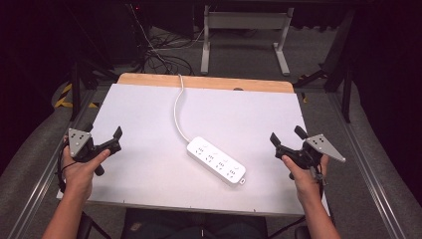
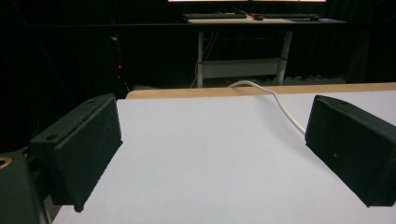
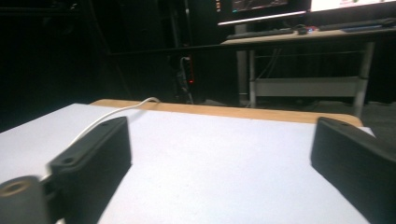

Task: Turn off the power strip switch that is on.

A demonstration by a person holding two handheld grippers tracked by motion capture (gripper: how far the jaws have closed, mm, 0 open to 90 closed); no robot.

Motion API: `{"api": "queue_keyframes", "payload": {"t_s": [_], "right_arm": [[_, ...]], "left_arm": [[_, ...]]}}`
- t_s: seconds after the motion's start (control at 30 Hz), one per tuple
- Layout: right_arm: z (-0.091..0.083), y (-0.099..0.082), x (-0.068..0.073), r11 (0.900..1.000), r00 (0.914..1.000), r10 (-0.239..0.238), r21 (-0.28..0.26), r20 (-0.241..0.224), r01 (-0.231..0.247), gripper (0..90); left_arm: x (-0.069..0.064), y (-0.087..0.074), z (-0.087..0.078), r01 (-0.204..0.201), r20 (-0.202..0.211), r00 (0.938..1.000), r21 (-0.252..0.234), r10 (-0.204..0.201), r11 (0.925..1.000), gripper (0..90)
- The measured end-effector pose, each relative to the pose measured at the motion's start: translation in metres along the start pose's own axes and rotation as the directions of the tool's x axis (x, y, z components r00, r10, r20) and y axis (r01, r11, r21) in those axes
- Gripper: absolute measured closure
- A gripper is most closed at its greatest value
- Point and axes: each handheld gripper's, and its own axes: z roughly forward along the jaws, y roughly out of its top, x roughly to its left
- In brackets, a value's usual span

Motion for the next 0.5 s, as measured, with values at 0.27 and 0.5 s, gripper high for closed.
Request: {"api": "queue_keyframes", "payload": {"t_s": [0.27,0.5], "right_arm": [[0.0010,-0.0005,0.0022,0.9992,0.9992,-0.038,0.008,0.009,0.038,2.9],[0.0007,-0.0008,0.0017,0.9993,0.9993,-0.035,0.008,0.013,0.035,3.0]], "left_arm": [[0.0001,0.0000,-0.0003,0.000,0.001,1.0000,0.001,0.000,1.0000,4.2],[0.0005,0.0000,-0.0002,0.002,0.001,1.0000,0.001,-0.002,1.0000,4.1]]}}
